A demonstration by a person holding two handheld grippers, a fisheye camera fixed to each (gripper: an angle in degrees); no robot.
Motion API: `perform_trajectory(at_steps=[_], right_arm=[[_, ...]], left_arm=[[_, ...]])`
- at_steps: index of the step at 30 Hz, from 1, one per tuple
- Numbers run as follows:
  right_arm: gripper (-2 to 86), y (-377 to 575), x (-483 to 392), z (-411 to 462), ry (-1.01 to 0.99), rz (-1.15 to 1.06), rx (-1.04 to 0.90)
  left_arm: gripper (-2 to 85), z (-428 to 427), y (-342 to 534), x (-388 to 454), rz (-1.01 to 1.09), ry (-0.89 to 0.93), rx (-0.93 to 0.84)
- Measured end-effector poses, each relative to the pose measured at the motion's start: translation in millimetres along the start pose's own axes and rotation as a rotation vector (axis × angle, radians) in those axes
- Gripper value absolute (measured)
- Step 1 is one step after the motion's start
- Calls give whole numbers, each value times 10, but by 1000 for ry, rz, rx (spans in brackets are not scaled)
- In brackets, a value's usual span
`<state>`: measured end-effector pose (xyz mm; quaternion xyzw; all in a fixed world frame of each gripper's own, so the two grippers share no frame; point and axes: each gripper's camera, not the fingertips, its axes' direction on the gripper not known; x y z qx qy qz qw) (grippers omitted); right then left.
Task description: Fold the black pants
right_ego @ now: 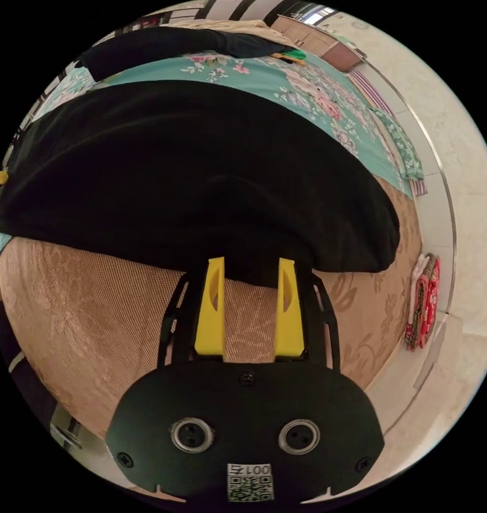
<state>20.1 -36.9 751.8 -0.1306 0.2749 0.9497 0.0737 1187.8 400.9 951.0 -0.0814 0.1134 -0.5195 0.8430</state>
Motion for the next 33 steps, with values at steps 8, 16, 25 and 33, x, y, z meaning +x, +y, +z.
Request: perform_trajectory(at_steps=[8,16,25,33], right_arm=[[12,411,642,-467,-217,91,79],[12,686,918,-672,-223,178,74],[89,1178,2703,-1085,-119,784,430],[116,718,4505,-709,-366,1057,440]], left_arm=[[-10,-406,-611,202,-137,49,-63],[-10,-1672,-1831,443,-117,25,148],[-9,-2659,-4095,990,167,357,502],[-9,-2765,-4825,1486,133,168,445]])
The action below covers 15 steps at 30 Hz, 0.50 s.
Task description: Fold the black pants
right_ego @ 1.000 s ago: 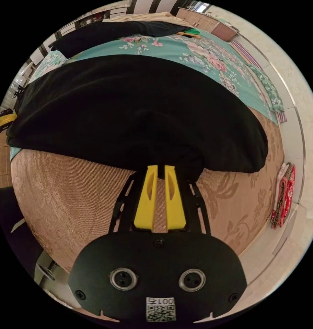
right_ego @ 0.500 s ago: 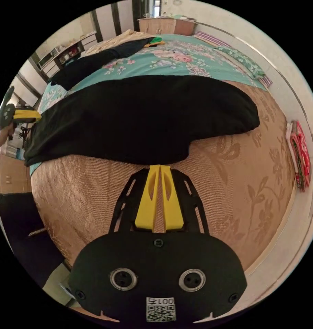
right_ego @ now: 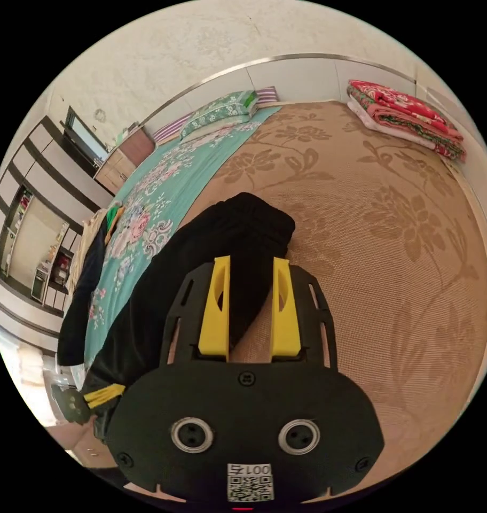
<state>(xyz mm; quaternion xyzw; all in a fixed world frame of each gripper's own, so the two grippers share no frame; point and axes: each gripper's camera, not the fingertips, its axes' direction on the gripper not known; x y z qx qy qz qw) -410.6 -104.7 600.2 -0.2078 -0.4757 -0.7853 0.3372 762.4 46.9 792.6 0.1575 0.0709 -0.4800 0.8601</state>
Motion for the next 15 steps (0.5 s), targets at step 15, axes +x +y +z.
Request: perform_trajectory(at_steps=[15], right_arm=[[2,-768,157,-1011,-58,38,160]], left_arm=[[-5,-608,-831,-716,-152,384,220]])
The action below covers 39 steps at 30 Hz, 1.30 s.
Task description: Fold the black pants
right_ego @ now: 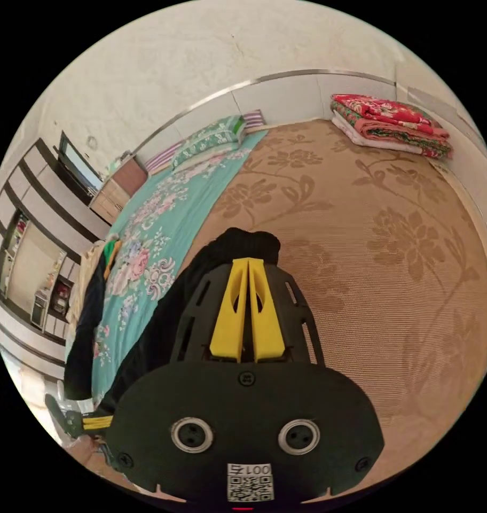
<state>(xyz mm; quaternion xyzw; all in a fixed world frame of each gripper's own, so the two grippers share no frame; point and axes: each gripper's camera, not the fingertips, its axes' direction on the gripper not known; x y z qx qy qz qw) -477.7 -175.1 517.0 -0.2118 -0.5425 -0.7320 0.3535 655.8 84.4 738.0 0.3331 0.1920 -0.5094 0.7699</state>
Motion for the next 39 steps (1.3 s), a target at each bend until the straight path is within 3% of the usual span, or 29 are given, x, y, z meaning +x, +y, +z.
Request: perform_trajectory(at_steps=[2,5,8,12,16,20,24,26,29,32,36,39], right_arm=[[0,-10,77,-230,-129,1,20],[1,-30,95,-516,-300,-54,42],[6,-117,46,-631,-216,-117,-12],[36,-253,206,-742,37,-137,-114],[96,-270,546,-872,-11,-78,-114],[116,-269,850,-845,-69,-8,-157],[107,-318,1213,-931,-296,140,-74],[93,-323,1471,-959,-432,260,-33],[43,-292,1824,-1079,-658,391,-9],[22,-295,1701,-1438,-664,216,50],[12,-345,1480,-1667,-578,37,-42],[9,-340,1457,-1738,-550,13,-45]], left_arm=[[5,-228,-383,-12,56,-23,150],[29,-167,-1056,-60,169,-52,189],[43,204,-1786,-180,168,48,93],[64,587,-2379,-140,141,-11,-71],[85,562,-2675,-26,185,-93,-55],[76,434,-2942,-69,213,-40,-105],[46,138,-3115,-162,186,112,-95],[47,1,-3306,-239,158,312,-7],[59,11,-3639,-313,82,296,56],[62,46,-3931,-334,3,190,78],[84,115,-4186,-321,5,299,129],[93,365,-4332,-244,20,364,-2]])
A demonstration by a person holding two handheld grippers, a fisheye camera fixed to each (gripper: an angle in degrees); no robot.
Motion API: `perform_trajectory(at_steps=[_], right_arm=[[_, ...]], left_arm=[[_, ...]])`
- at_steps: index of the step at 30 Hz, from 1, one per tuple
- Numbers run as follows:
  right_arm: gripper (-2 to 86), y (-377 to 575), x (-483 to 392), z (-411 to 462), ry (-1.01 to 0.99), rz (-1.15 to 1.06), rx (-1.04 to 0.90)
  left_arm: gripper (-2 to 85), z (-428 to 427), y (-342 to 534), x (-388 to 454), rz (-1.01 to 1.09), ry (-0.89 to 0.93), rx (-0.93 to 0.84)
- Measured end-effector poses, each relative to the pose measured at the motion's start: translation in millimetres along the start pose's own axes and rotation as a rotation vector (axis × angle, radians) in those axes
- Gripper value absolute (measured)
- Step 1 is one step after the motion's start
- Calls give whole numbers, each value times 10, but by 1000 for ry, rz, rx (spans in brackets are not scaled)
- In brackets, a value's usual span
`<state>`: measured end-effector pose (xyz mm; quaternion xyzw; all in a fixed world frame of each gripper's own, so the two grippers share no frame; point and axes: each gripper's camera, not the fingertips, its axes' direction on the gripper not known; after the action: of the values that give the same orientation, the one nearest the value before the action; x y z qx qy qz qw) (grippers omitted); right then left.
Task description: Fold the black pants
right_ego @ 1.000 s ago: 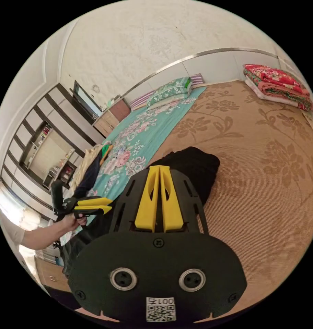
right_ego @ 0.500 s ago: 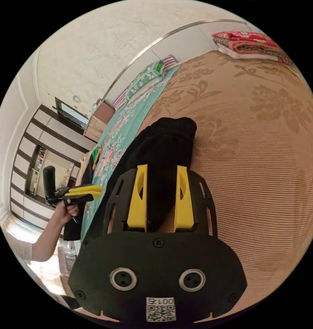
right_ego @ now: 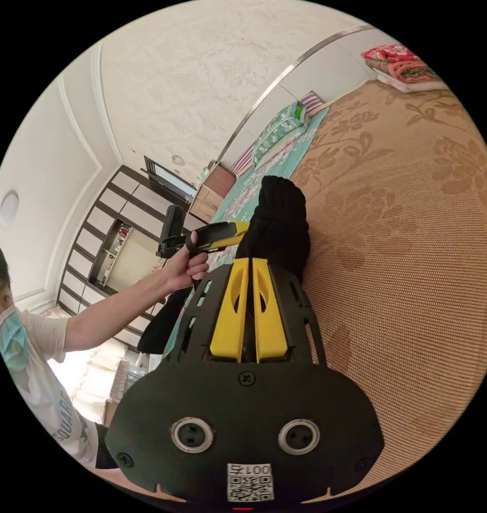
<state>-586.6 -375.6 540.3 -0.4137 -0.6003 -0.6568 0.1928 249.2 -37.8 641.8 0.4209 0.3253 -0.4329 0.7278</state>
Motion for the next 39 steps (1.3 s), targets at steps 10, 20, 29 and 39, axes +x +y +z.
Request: perform_trajectory(at_steps=[10,20,29,39], right_arm=[[8,143,-127,-233,9,-128,-36],[6,380,223,-497,-351,-85,67],[16,616,468,-532,-263,-25,139],[124,791,758,-43,227,88,99]], left_arm=[[135,-146,102,236,76,-191,81],[133,-213,506,446,407,-35,137],[-3,-349,749,543,333,85,7],[-9,-875,970,1069,490,35,19]])
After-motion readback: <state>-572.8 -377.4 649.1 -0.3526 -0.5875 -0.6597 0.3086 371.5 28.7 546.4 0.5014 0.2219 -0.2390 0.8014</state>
